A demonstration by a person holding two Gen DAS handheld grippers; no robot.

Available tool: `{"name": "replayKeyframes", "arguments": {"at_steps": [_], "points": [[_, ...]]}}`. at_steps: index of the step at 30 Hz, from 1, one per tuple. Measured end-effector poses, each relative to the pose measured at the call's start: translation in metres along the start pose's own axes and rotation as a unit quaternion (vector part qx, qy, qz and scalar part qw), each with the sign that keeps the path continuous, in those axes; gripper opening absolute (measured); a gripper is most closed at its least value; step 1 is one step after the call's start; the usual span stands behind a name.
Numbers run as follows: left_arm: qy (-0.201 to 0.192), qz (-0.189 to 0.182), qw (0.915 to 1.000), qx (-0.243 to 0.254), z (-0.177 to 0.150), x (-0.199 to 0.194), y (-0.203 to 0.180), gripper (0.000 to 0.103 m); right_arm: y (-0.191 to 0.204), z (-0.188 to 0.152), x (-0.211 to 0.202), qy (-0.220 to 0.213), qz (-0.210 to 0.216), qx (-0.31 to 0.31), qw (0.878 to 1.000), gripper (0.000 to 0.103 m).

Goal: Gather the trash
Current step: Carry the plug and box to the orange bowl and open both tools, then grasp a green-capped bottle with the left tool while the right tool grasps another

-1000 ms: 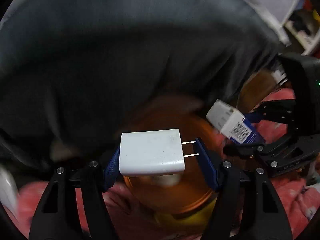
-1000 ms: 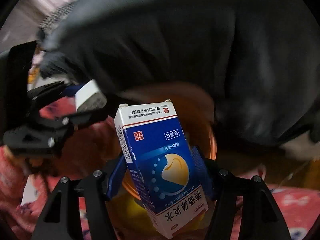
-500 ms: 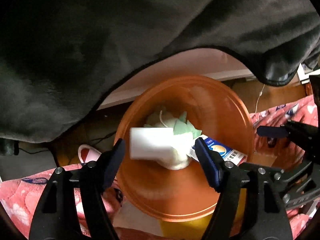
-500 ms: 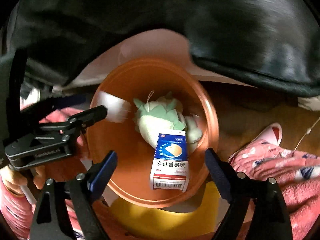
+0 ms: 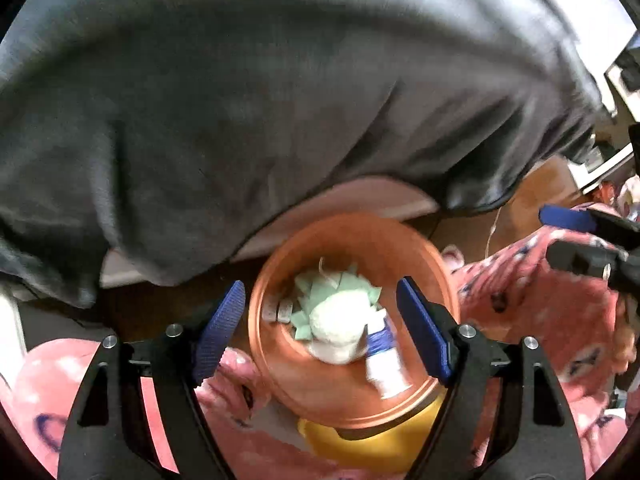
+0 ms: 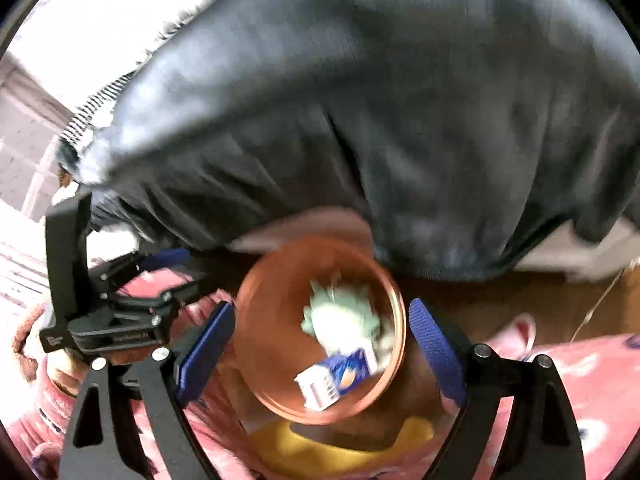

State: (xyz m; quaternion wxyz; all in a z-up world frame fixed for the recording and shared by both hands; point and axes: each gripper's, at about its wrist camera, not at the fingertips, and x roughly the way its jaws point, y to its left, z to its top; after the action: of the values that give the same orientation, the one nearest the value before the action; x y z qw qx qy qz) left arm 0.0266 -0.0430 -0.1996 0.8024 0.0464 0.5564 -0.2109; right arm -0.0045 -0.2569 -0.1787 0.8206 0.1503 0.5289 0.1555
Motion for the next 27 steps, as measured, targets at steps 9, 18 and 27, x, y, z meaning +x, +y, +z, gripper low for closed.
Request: {"name": "replayKeyframes", "arguments": {"at_steps": [9, 18, 27], "points": [[-0.132, 0.001, 0.9912, -0.010, 0.017, -0.091, -0.004, 0.085, 0.042, 0.082, -0.075, -0.146, -0.027, -0.079, 0.986, 0.087], [-0.175, 0.001, 0.9843, -0.025, 0.030, -0.119, 0.007, 0.086, 0.051, 0.226, -0.053, -0.178, -0.114, -0.076, 0.975, 0.087], [-0.174, -0.006, 0.9833, -0.053, 0.032, -0.118, 0.031, 0.086, 0.039, 0.312, 0.016, -0.111, -0.204, -0.049, 0.972, 0.069]]}}
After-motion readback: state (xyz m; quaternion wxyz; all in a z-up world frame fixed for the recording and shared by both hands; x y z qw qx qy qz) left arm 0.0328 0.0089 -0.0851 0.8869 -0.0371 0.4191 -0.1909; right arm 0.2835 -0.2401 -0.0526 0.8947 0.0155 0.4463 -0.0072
